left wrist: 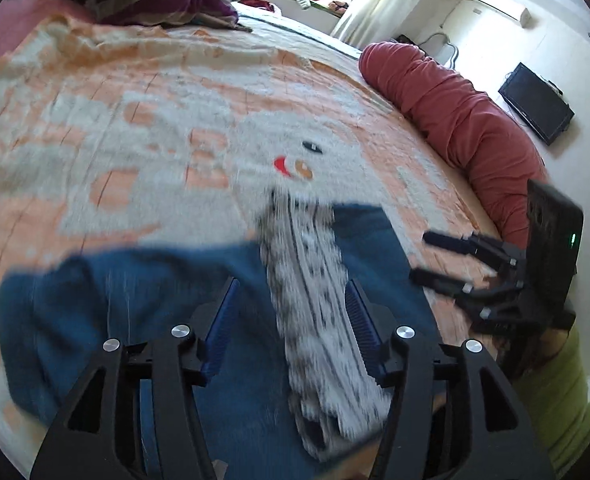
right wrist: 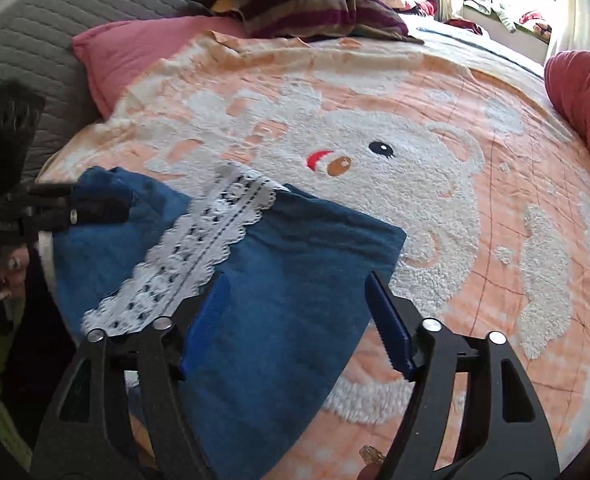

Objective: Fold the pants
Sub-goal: 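Lift the lace hem end and fold it over onto the waistband, then lower the folded hem onto the pants and open both grippers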

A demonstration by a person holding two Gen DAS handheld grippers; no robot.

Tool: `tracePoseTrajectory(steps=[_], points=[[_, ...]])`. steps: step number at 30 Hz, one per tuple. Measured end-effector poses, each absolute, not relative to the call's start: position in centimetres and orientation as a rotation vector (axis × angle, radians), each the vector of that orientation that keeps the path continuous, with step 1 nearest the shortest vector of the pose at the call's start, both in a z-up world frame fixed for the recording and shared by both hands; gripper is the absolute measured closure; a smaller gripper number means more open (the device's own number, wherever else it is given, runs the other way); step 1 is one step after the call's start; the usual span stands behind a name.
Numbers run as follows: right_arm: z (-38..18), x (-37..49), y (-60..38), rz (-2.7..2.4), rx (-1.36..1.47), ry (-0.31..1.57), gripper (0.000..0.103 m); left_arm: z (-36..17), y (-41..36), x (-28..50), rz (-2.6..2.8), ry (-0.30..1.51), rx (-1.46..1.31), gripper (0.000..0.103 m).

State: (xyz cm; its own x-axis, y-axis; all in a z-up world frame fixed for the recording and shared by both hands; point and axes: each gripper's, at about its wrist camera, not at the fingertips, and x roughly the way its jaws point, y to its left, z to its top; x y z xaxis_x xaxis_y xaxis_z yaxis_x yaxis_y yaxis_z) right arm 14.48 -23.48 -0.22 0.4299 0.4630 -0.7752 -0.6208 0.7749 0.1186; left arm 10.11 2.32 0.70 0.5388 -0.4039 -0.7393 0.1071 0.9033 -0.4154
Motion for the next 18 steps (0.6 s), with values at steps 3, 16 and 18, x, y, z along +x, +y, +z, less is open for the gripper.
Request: tracePoseTrajectory(steps=[3,16,18], points=[[0.7,13.7,-24.1,0.676,-0.192,0.866,0.036,0.1,2.0,7.7,-0.305,0.978,-0.343,0.050],[0.9,8.2,-25.0,0.789,-0.275,0.831,0.056,-4.0,-0.2,4.8,-0.328,1.108,-0.530,0.052],[-0.2,8.2,-24.1,0.790,-0.317,0.868,0.056,-4.3,-0.7,5.1,-0.320,1.100,-0.544,0.059]])
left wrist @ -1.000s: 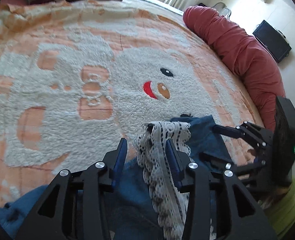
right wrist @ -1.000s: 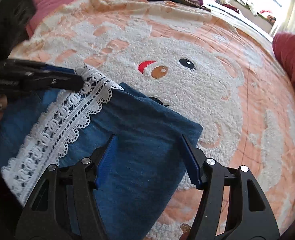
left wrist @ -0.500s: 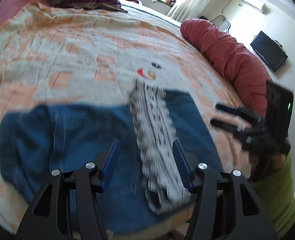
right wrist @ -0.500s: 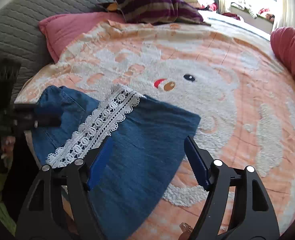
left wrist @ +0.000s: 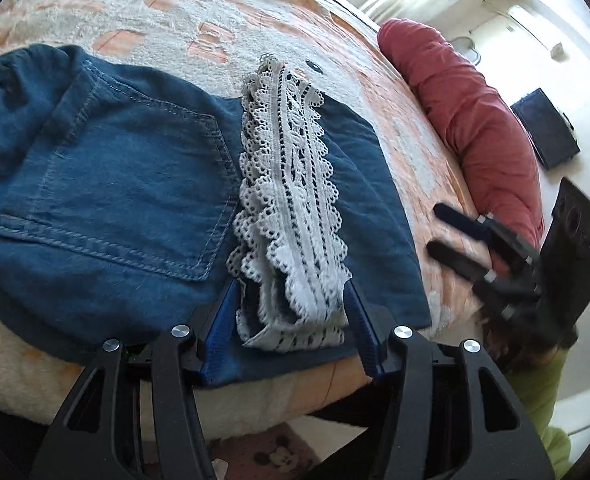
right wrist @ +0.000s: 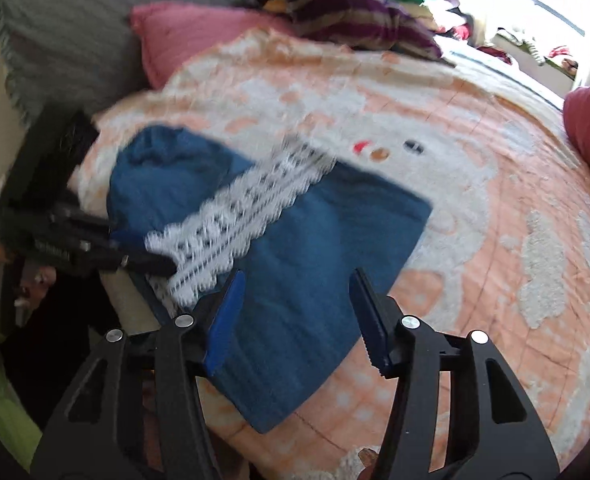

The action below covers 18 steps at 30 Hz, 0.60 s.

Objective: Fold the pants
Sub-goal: 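Lower the folded hem onto the pants and open both grippers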

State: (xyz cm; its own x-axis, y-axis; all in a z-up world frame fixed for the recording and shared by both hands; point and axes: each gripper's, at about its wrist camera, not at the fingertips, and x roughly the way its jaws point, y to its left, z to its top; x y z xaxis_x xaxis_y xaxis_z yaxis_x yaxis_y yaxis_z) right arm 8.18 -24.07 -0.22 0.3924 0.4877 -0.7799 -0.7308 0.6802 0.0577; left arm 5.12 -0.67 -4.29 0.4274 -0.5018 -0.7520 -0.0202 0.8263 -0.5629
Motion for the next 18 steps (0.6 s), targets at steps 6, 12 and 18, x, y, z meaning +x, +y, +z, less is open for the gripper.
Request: tracePoseTrajectory(steps=[6,12,18], points=[[-1.0,8.2,-23.8,0.831,-0.302,0.903,0.063,-3.7,-1.1,3.9,-0.369,1.086,-0.509,0.094],[-1.7,6.8,-21.5,0.898,-0.379,0.910,0.063,-4.0,-2.1,3.0,-0.325,1.099,-0.377,0.088],[-4.5,6.2,-19.9,0.853,-0.523,0.982,0.061,-3.4,-3.5,2.8,-0.289,1.078,-0.252,0.077]])
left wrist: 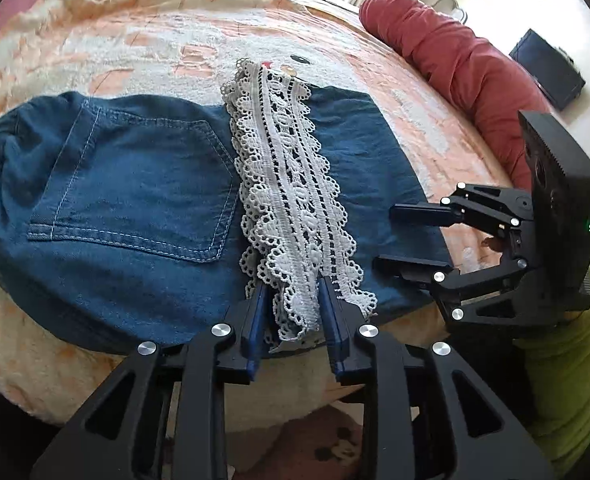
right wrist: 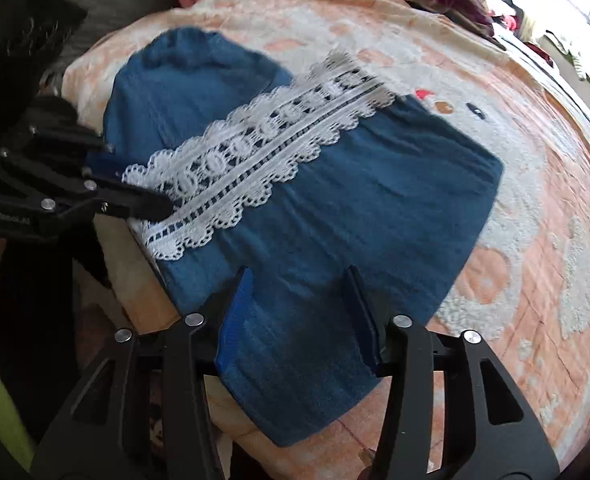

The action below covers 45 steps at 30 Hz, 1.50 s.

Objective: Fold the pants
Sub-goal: 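Lower the folded hem onto the pants and open both grippers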

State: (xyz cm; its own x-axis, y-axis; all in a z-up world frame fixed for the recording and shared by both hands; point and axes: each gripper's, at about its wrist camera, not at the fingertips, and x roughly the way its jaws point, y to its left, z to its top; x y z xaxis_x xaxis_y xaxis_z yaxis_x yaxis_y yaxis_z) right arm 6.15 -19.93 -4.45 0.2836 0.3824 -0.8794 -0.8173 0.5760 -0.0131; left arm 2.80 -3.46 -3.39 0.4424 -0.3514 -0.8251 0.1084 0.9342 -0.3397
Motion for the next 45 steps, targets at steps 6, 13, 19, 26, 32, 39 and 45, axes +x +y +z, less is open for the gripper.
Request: tracePoseTrajectory(steps=[6,13,19,26,32,39,45], points=[[-4.2,6.0,-20.5,0.861,-0.493,0.989,0.060,-2.9,-3.6,2.8,-0.266,1.063,-0.195,0.071],[-2.6,7.3,-22.7,0.854,-0.357,0.974,0.052,-2.3,-3.0,1.6,-0.258,1.054,-0.186,0.069],[-1.9,8.1,-23.9,0.826,-0.287,0.955,0.043,-1.5,-3.2,0.9,-0.254,1.036,-0.168,0.066],[-1.3,8.8,-24.6,0.816,-0.218,0.933,0.033,-0.6,-3.0,0.5,-0.246,1.015,-0.158,0.057],[-0.5,8.9,-24.6,0.812,-0.184,0.894,0.026,0.5,-2.8,0.0,-0.237,0.987,-0.129,0.050],[0.1,9.1,-24.7,0.766,-0.175,0.841,0.017,1.3,-1.8,-0.5,-0.226,0.964,-0.128,0.038],[0.8,9.5,-25.1,0.750,-0.139,0.795,0.014,1.7,-0.8,-0.6,-0.209,0.945,-0.134,0.023]])
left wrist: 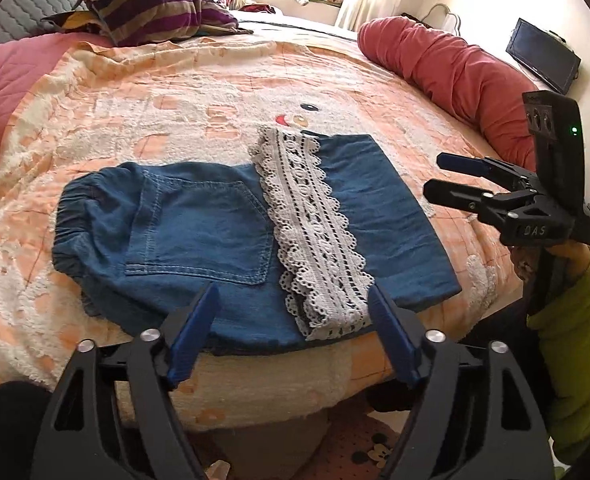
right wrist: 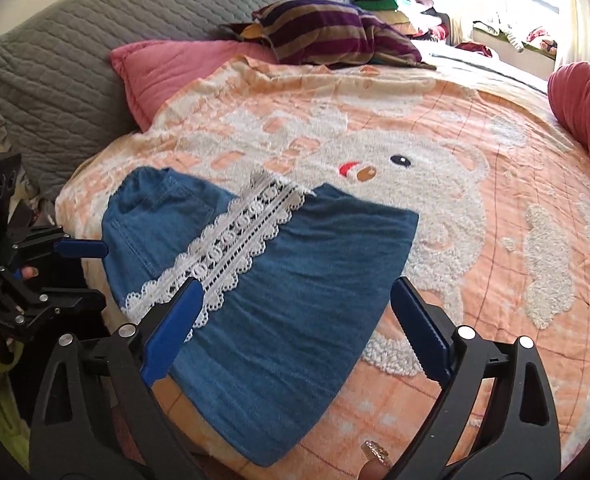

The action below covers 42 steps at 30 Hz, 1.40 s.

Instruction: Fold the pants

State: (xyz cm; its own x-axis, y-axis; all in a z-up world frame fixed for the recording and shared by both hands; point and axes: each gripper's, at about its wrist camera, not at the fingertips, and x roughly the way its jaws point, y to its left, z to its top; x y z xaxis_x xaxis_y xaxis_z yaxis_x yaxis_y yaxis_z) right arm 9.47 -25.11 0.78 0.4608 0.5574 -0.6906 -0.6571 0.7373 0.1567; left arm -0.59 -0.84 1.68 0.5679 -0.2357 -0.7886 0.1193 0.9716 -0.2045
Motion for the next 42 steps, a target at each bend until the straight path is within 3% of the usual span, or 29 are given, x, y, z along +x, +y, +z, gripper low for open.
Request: tracePoseTrajectory(steps=[15,33,42], points=[[1.3,10.0,-23.9,0.797,-0.091,0.794,0.011,2.0,3.9,-1.9,-0.100,0.932,-0.198,0.007],[6.0,11.6,-13.1,0.935,-0.226,0.789,0.009,0.7,10.1,-2.6,-0.022,0.939,-0.416,0.006],[4.4,11.8,-3.7,1.067,-0.381,0.908,0.009,-1.5,10.4,-1.6,-0.108,0.981,-0.594,0.007]])
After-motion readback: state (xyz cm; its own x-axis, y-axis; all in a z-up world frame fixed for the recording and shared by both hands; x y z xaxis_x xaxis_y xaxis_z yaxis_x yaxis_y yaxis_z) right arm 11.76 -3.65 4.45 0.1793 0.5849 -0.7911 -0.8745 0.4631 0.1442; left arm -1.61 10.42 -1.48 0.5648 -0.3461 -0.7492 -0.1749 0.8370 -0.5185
